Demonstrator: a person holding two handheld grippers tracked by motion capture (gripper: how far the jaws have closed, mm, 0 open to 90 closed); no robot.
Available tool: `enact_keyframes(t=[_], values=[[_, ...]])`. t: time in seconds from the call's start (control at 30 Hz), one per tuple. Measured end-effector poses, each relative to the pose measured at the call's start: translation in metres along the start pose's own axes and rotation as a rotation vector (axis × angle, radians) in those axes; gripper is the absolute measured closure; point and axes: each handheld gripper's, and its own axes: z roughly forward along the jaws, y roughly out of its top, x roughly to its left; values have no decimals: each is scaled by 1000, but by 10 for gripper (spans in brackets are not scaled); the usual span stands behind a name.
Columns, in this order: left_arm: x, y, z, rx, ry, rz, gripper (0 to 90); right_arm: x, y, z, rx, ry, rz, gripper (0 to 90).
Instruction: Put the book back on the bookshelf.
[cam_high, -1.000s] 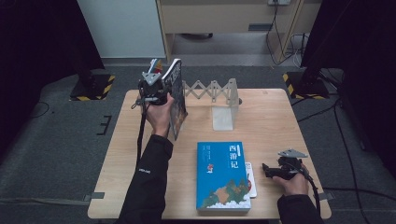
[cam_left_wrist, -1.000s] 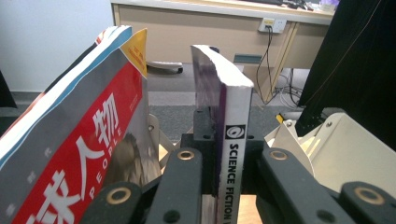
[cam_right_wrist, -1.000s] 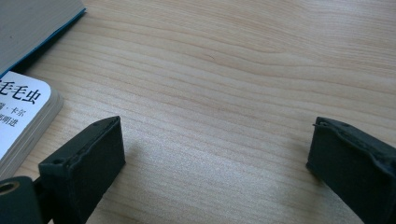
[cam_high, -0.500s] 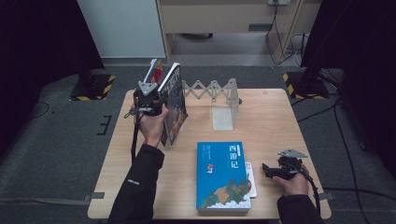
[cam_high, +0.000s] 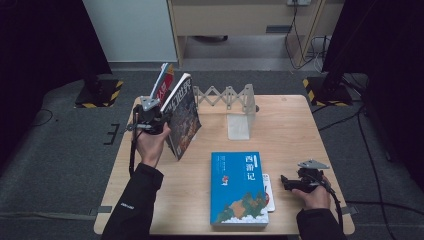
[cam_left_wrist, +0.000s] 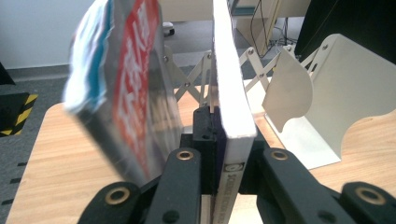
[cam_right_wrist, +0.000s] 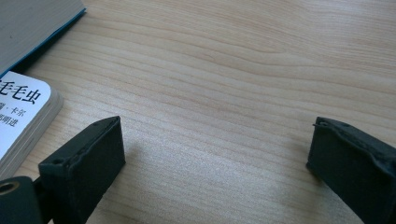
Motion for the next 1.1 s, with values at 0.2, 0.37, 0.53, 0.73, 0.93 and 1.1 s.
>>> enact_keyframes(t=[0.2,0.37,0.53,0.73,0.93,1.1], values=[[3,2,-2,12,11,18,796,0,0,0,0,0,0,39],[2,8,2,30,16,11,779,0,0,0,0,0,0,39],[-2,14,8,46,46,9,747,0,0,0,0,0,0,39],[-2,16,8,58,55,-13,814,0,0,0,0,0,0,39],[0,14,3,-4,42,-28,818,0,0,0,0,0,1,39],[-3,24,-1,-43,16,-47,820,0,0,0,0,0,0,39]])
